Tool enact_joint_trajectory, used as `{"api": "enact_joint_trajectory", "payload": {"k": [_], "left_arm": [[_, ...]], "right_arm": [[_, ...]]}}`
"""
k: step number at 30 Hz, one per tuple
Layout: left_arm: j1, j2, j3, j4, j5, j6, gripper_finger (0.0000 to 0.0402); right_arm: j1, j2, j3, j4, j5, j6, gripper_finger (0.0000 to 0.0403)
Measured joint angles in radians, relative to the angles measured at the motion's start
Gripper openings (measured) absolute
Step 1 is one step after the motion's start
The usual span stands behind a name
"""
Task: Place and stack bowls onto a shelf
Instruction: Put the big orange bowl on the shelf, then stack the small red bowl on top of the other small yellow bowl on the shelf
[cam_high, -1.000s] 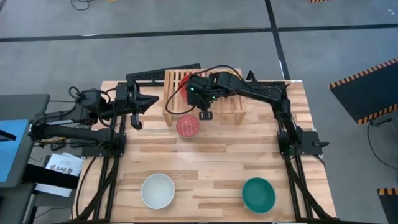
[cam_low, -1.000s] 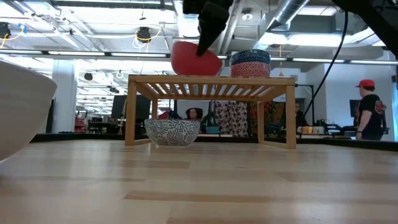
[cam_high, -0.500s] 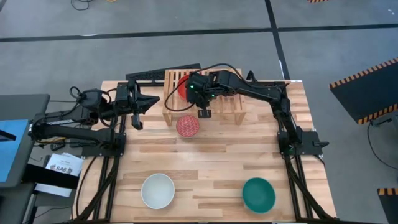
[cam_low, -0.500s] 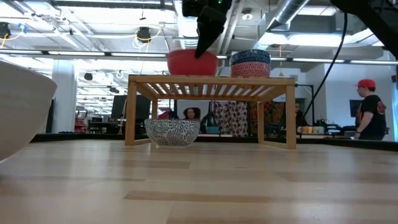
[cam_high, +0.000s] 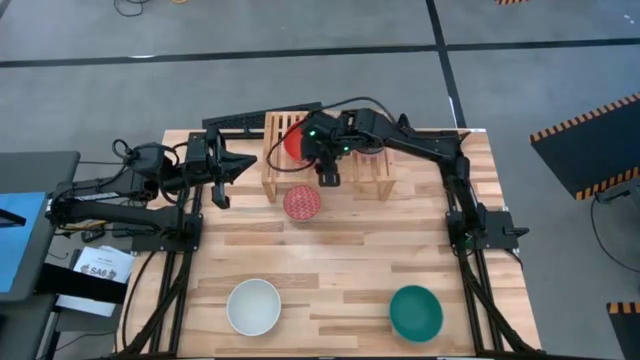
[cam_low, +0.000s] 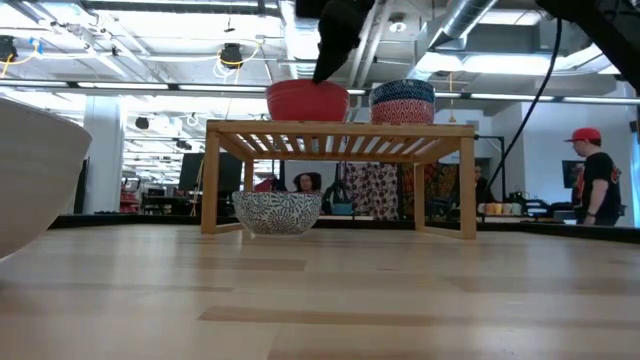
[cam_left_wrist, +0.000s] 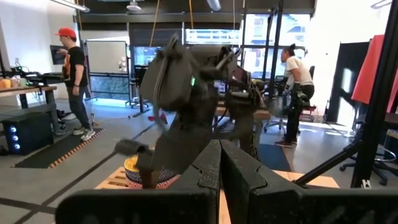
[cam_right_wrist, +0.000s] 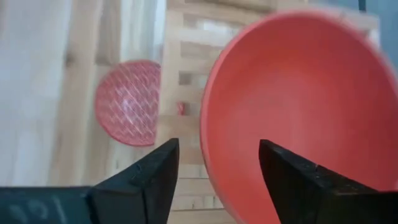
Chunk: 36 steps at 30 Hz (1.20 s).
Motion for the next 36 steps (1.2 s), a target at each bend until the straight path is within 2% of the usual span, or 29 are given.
{"api": "enact_joint_trajectory", "payload": {"k": [8, 13, 17, 20, 25, 31, 36], "left_arm": [[0.000, 0.000, 0.000, -0.015, -0.023, 0.000, 0.0000], [0.000, 0.000, 0.000, -0.039, -0.031, -0.011, 0.0000], [0.000, 0.000, 0.000, -0.054, -0.023, -0.019, 0.0000], [0.000, 0.000, 0.000, -0.057, -0.015, -0.019, 0.0000], [0.000, 0.000, 0.000, -0.058, -0.016, -0.019, 0.0000], [0.000, 0.000, 0.000, -0.063, -0.015, -0.019, 0.0000], [0.000, 0.000, 0.000, -0.082, -0.015, -0.026, 0.0000]], "right_arm": [[-0.016, -0.119, 0.002, -0.030, -0.130, 0.044, 0.0249], [-0.022, -0.198, 0.002, -0.191, -0.285, 0.171, 0.0249], [-0.001, -0.245, 0.001, -0.304, -0.288, 0.213, 0.0249], [0.039, -0.302, -0.030, -0.280, -0.289, 0.241, 0.0249], [0.113, -0.471, -0.277, -0.127, -0.246, 0.327, 0.0249], [0.197, -0.750, -0.710, 0.168, -0.099, 0.516, 0.0249], [0.245, -0.943, -0.967, 0.469, 0.038, 0.676, 0.0249]]}}
